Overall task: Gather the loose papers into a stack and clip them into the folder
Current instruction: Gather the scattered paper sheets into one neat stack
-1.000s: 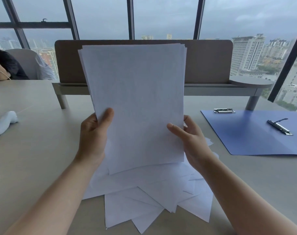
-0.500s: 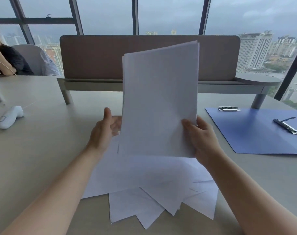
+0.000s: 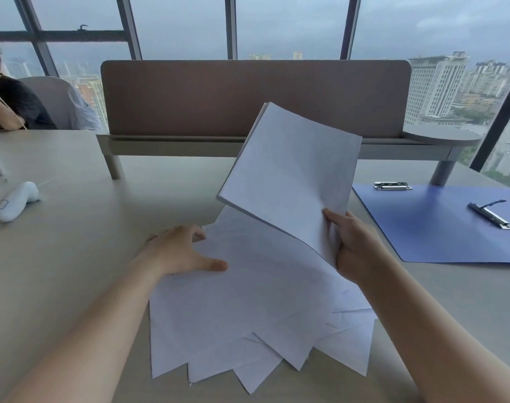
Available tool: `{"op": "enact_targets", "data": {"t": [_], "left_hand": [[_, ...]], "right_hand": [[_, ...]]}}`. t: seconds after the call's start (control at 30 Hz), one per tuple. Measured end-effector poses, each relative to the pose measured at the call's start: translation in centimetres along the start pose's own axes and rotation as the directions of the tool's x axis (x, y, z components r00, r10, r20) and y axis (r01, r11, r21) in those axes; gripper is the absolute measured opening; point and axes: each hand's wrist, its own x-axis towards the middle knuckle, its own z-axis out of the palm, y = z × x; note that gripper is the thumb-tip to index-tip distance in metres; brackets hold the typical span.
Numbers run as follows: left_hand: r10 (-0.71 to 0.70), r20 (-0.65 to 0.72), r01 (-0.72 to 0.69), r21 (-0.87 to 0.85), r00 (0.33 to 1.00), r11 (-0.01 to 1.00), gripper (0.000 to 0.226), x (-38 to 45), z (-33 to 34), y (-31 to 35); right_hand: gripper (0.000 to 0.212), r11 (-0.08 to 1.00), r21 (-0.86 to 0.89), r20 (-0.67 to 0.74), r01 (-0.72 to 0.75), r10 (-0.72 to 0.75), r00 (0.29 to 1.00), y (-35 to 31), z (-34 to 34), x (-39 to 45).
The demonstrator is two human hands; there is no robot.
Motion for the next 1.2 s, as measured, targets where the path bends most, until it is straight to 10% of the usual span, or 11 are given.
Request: {"op": "enact_targets", "data": {"t": [0.3, 0.5, 0.63, 1.2], "left_hand": [[-0.108, 0.046, 0.106, 0.033, 0.993, 0.994, 0.073, -0.3, -0.9, 0.9], [-0.088, -0.021, 0.075, -0.361, 0.996, 0.93, 0.029, -0.7, -1.7, 1.3], [-0.208, -0.044, 0.118, -0.702, 0.977, 0.702, 0.005, -0.3, -1.0, 1.1], [-0.05, 0.407, 0.41, -0.909, 0.912, 0.076, 0.058, -0.8, 0.0, 2.8]], "right_hand": [[0.035, 1.0, 0.024, 0.002, -0.008, 0.008, 1.0, -0.1, 0.0, -0.2], [0.037, 1.0, 0.029, 0.0, 0.001, -0.001, 1.0, -0.3, -0.1, -0.3], [0.032, 0.999, -0.052, -0.019, 0.003, -0.004, 1.0, -0.7, -0.1, -0.7], [0.023, 0.847, -0.531, 0.071, -0.038, 0.09, 0.993, 0.3, 1.3, -3.2]]}}
